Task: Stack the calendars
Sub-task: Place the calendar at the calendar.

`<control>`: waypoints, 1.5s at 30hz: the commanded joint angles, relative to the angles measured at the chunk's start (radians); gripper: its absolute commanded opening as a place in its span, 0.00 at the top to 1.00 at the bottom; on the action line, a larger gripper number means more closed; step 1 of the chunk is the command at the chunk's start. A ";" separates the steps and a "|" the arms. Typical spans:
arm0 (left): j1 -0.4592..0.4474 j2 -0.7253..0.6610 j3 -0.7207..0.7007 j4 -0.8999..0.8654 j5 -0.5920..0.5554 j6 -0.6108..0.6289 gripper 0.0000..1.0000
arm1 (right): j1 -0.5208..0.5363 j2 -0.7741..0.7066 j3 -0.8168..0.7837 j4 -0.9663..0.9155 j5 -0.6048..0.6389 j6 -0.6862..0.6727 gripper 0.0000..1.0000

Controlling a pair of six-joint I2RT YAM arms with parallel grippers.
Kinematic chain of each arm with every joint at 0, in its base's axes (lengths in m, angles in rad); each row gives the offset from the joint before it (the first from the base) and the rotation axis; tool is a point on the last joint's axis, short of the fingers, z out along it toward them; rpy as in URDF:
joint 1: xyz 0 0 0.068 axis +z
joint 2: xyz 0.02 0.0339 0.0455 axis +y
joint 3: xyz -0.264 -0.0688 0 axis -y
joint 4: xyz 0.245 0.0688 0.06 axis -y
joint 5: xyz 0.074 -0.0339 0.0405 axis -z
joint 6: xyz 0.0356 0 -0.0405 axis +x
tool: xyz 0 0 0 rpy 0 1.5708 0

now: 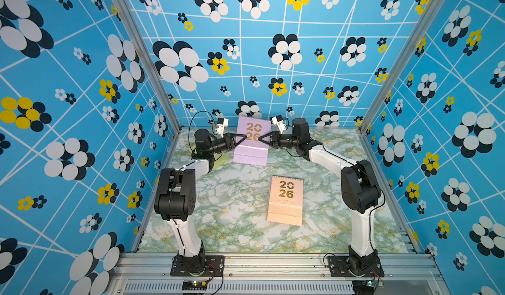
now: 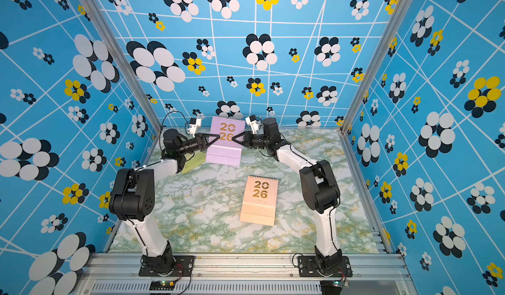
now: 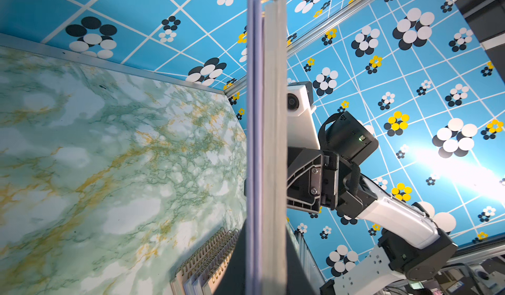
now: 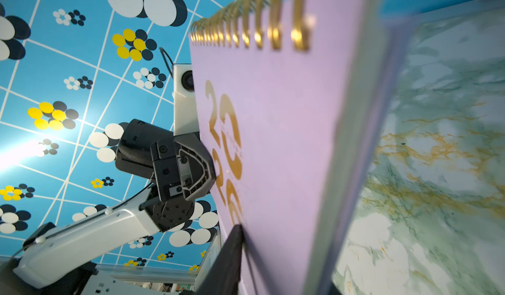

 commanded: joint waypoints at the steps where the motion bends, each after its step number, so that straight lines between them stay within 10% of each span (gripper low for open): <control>1: -0.026 -0.026 0.006 0.095 0.062 -0.015 1.00 | 0.023 0.031 0.027 0.022 0.012 0.007 0.81; 10: -0.032 -0.041 0.018 0.010 0.065 0.046 0.93 | 0.031 -0.008 0.015 -0.007 0.034 -0.006 1.00; 20: -0.031 -0.097 0.029 -0.250 0.013 0.253 0.15 | -0.062 -0.292 -0.157 -0.256 0.215 -0.142 1.00; 30: -0.081 -0.161 0.132 -0.838 -0.259 0.656 0.07 | -0.131 -0.540 -0.419 -0.498 0.171 -0.132 1.00; 45: -0.202 -0.196 0.114 -0.896 -0.351 0.736 0.05 | -0.132 -0.778 -0.803 -0.389 0.066 -0.002 1.00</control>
